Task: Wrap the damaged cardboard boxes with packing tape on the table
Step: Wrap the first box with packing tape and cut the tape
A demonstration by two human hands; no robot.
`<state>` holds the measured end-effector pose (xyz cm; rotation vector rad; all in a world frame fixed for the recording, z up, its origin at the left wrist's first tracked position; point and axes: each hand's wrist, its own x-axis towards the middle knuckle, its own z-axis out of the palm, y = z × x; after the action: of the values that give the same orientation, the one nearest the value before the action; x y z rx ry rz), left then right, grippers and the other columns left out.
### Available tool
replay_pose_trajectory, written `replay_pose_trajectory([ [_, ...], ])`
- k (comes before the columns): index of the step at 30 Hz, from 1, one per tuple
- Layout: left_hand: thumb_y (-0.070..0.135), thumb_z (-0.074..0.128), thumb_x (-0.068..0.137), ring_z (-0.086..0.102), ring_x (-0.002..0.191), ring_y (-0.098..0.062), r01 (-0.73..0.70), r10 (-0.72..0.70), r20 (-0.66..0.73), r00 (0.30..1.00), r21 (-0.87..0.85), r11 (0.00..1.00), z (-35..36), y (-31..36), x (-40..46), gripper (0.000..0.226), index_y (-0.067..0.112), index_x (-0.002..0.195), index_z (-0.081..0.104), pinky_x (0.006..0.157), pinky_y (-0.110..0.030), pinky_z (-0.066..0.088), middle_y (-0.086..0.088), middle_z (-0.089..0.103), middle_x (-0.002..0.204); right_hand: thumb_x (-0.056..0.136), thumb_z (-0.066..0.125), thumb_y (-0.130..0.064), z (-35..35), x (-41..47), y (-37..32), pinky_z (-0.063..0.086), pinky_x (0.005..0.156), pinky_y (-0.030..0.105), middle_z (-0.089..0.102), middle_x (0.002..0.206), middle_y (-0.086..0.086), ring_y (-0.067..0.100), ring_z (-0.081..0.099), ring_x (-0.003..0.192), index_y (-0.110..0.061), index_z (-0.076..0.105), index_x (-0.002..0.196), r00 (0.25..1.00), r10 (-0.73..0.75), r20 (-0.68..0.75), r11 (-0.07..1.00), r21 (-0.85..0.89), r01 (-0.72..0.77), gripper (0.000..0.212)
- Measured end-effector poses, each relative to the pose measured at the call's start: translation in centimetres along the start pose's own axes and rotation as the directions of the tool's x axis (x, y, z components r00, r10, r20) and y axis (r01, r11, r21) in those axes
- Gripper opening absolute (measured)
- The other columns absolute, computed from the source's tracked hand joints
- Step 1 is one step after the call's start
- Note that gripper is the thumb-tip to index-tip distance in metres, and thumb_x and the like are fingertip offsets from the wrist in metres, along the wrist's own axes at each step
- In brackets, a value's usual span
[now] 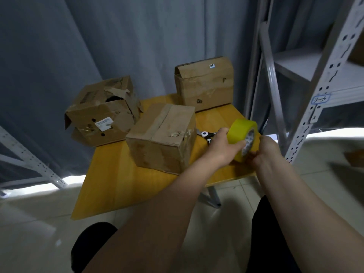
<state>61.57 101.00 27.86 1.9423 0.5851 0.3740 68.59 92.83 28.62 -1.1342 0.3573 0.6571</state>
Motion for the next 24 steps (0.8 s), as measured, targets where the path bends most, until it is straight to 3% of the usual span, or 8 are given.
replay_pose_trajectory([
  [2, 0.025, 0.068, 0.09, 0.057, 0.084, -0.008, 0.007, -0.009, -0.031, 0.999, -0.058, 0.998, -0.2, 0.8, 0.9, 0.034, 0.011, 0.119, 0.056, 0.061, -0.009, 0.042, 0.012, 0.057, 0.087, 0.103, 0.037, -0.024, -0.3, 0.3, -0.5, 0.047, 0.076, 0.041, 0.056, 0.09, 0.012, 0.028, 0.055, 0.075, -0.007, 0.05, 0.095, 0.997, 0.075, 0.028, 0.997, 0.024, -0.075, 0.023],
  [4, 0.024, 0.068, 0.091, 0.058, 0.084, -0.01, 0.003, -0.008, -0.049, 0.999, -0.091, 0.996, -0.4, 1.5, 1.5, 0.031, 0.011, 0.117, 0.059, 0.063, -0.013, 0.045, 0.009, 0.06, 0.088, 0.102, 0.041, -0.03, -0.4, 0.6, -1.2, 0.048, 0.061, 0.041, 0.056, 0.08, 0.01, 0.026, 0.055, 0.069, -0.008, 0.054, 0.092, 0.99, 0.14, 0.012, 0.99, 0.015, -0.14, 0.027],
  [6, 0.024, 0.068, 0.09, 0.059, 0.086, -0.012, 0.005, -0.008, -0.038, 0.999, -0.088, 0.996, -0.4, 1.8, 1.6, 0.03, 0.01, 0.116, 0.061, 0.066, -0.017, 0.047, 0.005, 0.062, 0.091, 0.098, 0.049, -0.036, -0.5, 0.8, -1.2, 0.048, 0.056, 0.045, 0.062, 0.087, 0.012, 0.029, 0.059, 0.076, -0.01, 0.061, 0.093, 0.978, 0.201, 0.047, 0.979, 0.009, -0.202, 0.029],
  [12, 0.017, 0.073, 0.086, 0.059, 0.094, -0.014, -0.005, 0.006, 0.024, 1.0, -0.065, 0.998, -0.4, 1.7, 0.5, 0.04, 0.011, 0.121, 0.056, 0.081, -0.026, 0.05, 0.004, 0.061, 0.099, 0.1, 0.047, -0.025, -0.2, 1.5, -1.0, 0.052, 0.086, 0.041, 0.064, 0.113, 0.016, 0.028, 0.065, 0.102, -0.005, 0.061, 0.116, 0.967, 0.249, 0.051, 0.968, -0.04, -0.247, 0.029],
  [16, 0.018, 0.083, 0.074, 0.06, 0.102, -0.013, -0.126, 0.128, 0.139, 0.982, -0.02, 0.992, -2.2, 2.9, -0.6, 0.057, 0.015, 0.124, 0.054, 0.087, -0.027, 0.052, 0.002, 0.062, 0.11, 0.104, 0.03, -0.014, 0.8, 1.4, -2.7, 0.049, 0.044, 0.019, 0.06, 0.068, 0.007, 0.007, 0.061, 0.048, -0.013, 0.045, 0.079, 0.988, -0.011, 0.151, 0.996, -0.088, 0.025, 0.029],
  [18, 0.041, 0.082, 0.072, 0.064, 0.096, -0.009, -0.131, 0.137, 0.205, 0.969, -0.039, 0.991, -3.6, 3.9, -1.2, 0.049, 0.021, 0.113, 0.064, 0.086, -0.028, 0.054, 0.007, 0.067, 0.103, 0.103, 0.032, -0.016, 1.8, 0.2, -3.6, 0.05, 0.047, 0.024, 0.063, 0.047, -0.002, 0.005, 0.059, 0.039, -0.015, 0.047, 0.078, 0.958, -0.095, 0.271, 0.987, -0.102, 0.126, 0.03],
  [21, 0.071, 0.059, 0.073, 0.065, 0.094, -0.01, -0.025, 0.008, -0.076, 0.997, -0.23, 0.973, -5.2, 5.1, -1.5, 0.047, 0.028, 0.09, 0.066, 0.081, -0.031, 0.052, 0.01, 0.068, 0.095, 0.1, 0.046, -0.019, 4.1, -1.8, -4.4, 0.055, 0.065, 0.031, 0.067, 0.062, 0.006, 0.017, 0.065, 0.054, -0.004, 0.06, 0.082, 0.872, -0.047, 0.487, 0.986, -0.117, 0.119, 0.027],
  [24, 0.054, 0.066, 0.082, 0.061, 0.093, -0.01, 0.016, -0.125, -0.328, 0.937, -0.315, 0.949, -6.3, 4.2, -1.3, 0.043, 0.02, 0.107, 0.062, 0.067, -0.024, 0.043, 0.007, 0.064, 0.101, 0.091, 0.061, -0.011, 5.9, -3.0, -3.6, 0.057, 0.078, 0.033, 0.072, 0.081, 0.008, 0.019, 0.068, 0.074, -0.006, 0.07, 0.092, 0.775, -0.196, 0.6, 0.891, -0.222, 0.397, 0.011],
])
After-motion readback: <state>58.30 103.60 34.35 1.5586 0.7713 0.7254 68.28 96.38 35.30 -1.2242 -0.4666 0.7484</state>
